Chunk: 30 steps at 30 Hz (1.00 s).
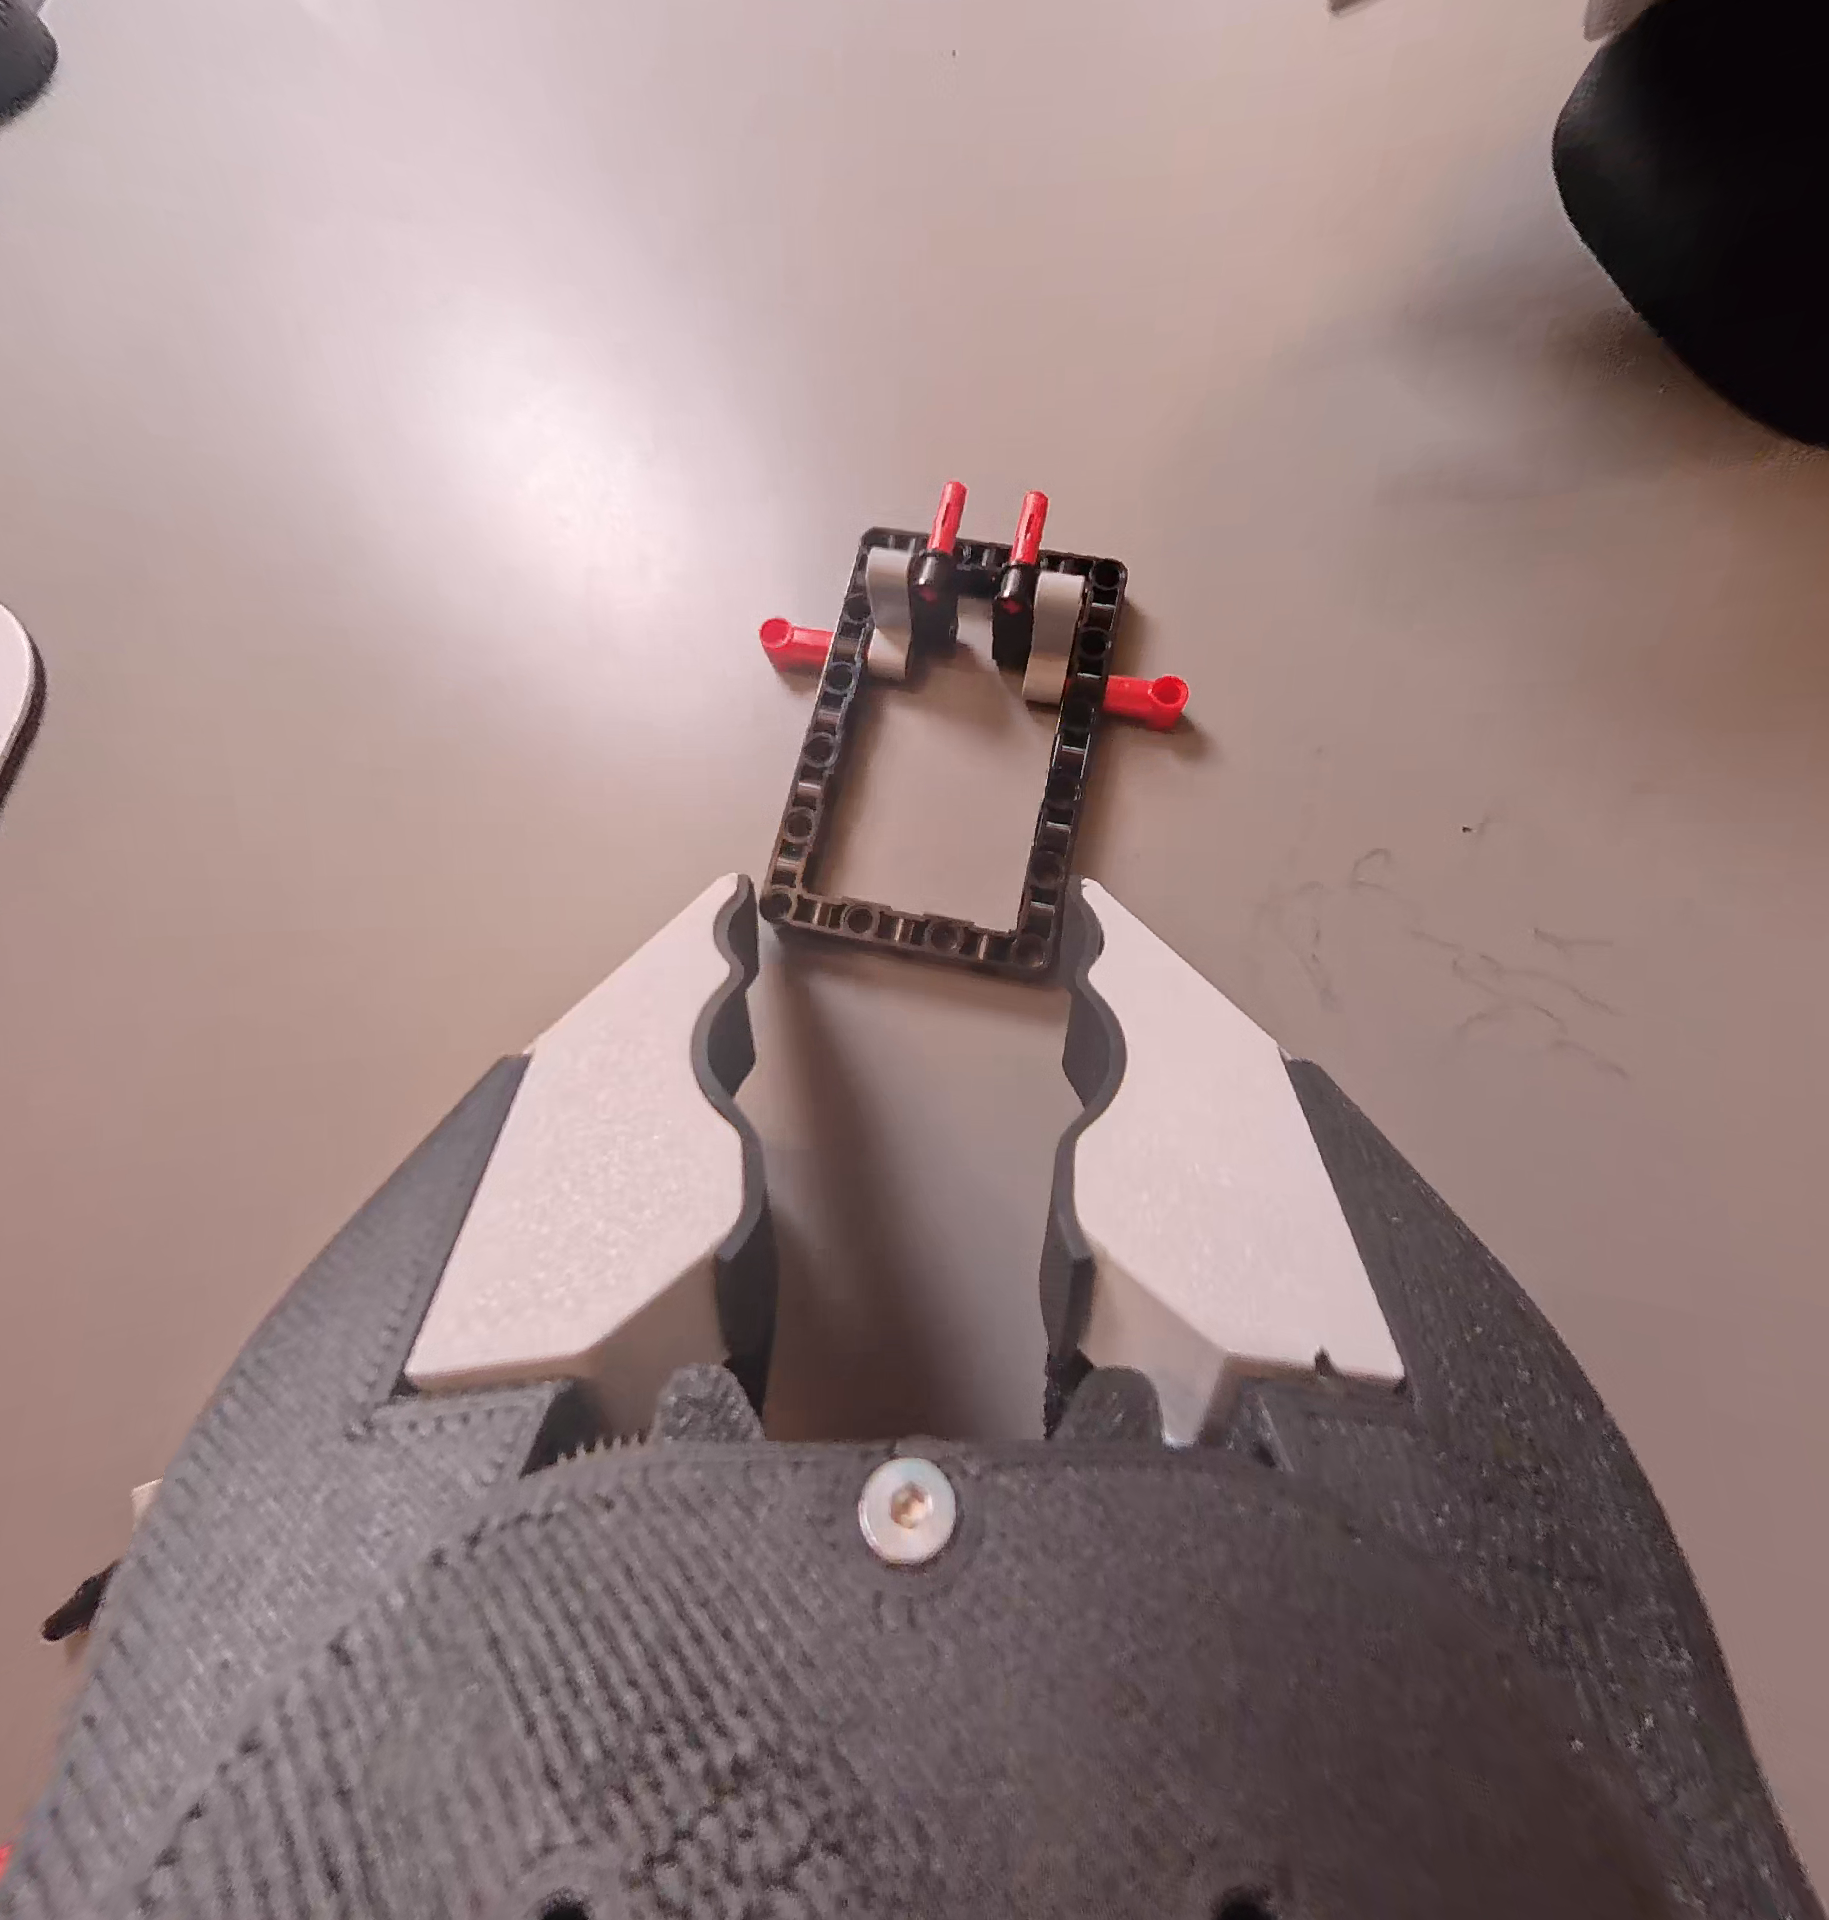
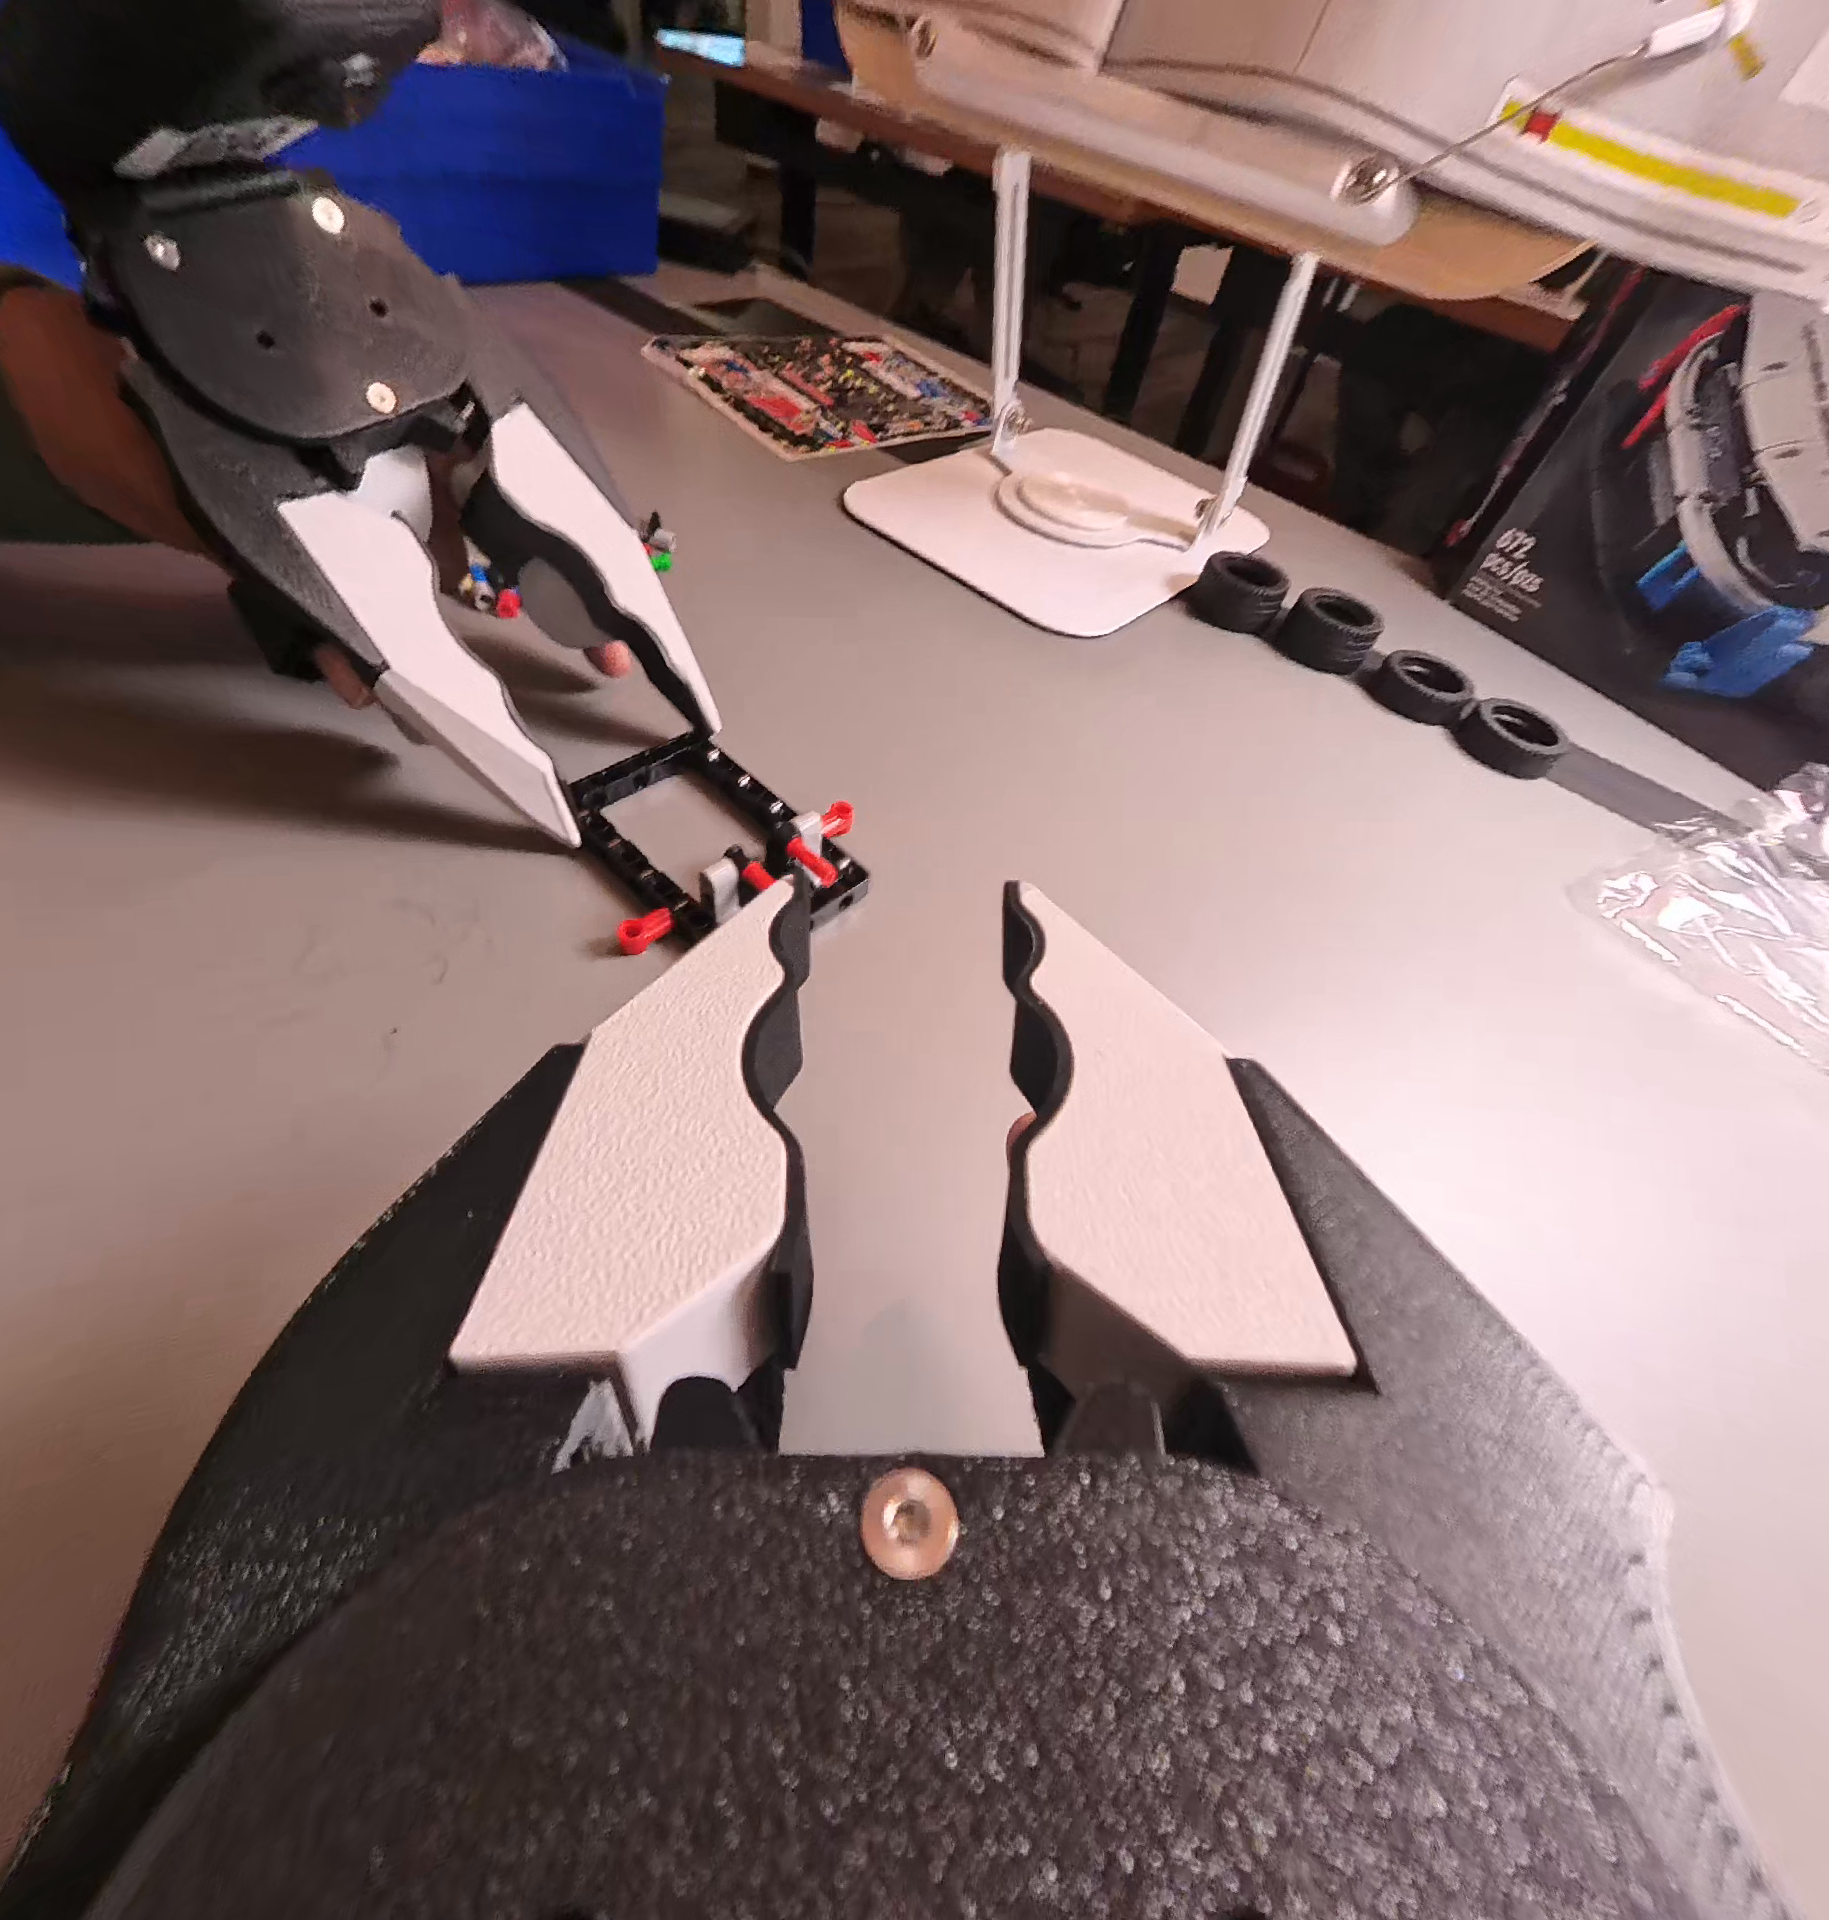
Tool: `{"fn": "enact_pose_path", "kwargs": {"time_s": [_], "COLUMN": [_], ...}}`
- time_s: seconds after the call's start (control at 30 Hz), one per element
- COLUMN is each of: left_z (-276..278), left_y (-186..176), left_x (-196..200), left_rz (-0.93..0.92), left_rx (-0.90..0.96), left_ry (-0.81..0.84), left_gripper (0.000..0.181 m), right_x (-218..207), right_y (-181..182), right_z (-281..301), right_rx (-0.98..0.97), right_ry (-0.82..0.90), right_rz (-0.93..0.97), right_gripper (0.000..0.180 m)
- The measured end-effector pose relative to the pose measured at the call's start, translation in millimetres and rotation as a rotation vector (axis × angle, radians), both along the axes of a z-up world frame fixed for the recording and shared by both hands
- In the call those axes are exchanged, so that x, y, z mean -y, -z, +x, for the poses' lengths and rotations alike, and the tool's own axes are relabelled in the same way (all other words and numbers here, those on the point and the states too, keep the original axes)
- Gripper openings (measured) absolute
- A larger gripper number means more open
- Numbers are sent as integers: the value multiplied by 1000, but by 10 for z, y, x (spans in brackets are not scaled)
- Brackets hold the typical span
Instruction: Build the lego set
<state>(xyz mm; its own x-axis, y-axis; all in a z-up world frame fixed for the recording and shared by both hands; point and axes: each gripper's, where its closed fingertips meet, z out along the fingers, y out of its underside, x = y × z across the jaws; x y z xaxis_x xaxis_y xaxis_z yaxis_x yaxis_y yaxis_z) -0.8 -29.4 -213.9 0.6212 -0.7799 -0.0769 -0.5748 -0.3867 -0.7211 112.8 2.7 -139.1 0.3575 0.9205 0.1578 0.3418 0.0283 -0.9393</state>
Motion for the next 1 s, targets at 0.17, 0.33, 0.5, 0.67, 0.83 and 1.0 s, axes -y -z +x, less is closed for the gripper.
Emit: {"fn": "enact_pose_path", "kwargs": {"time_s": [0.17, 0.33, 0.5, 0.67, 0.83, 1.0], "left_z": [33, -236, -1026, -1827, -2396, -2688], "left_y": [-257, -857, -1632, -2500, -3087, -3257], "left_x": [-41, -270, -521, -691, -1058, -1524], "left_rz": [87, 318, 645, 850, 944, 942], "left_rx": [115, 291, 290, 334, 315, 254], "left_ry": [1, -157, -472, -735, -864, -914], "left_gripper": [63, 51, 34, 15, 3, 0], "right_x": [-103, -211, -242, -290, -394, -454], "right_y": [-192, -248, -251, -348, -502, -953], "right_z": [88, 143, 120, 124, 135, -219], "right_rx": [-140, -206, -199, -254, -302, -328], "right_ry": [52, 95, 109, 140, 163, 93], "right_rz": [6, -17, 21, 35, 41, 118], "right_gripper": [35, 38, 37, 37, 41, 44]}}
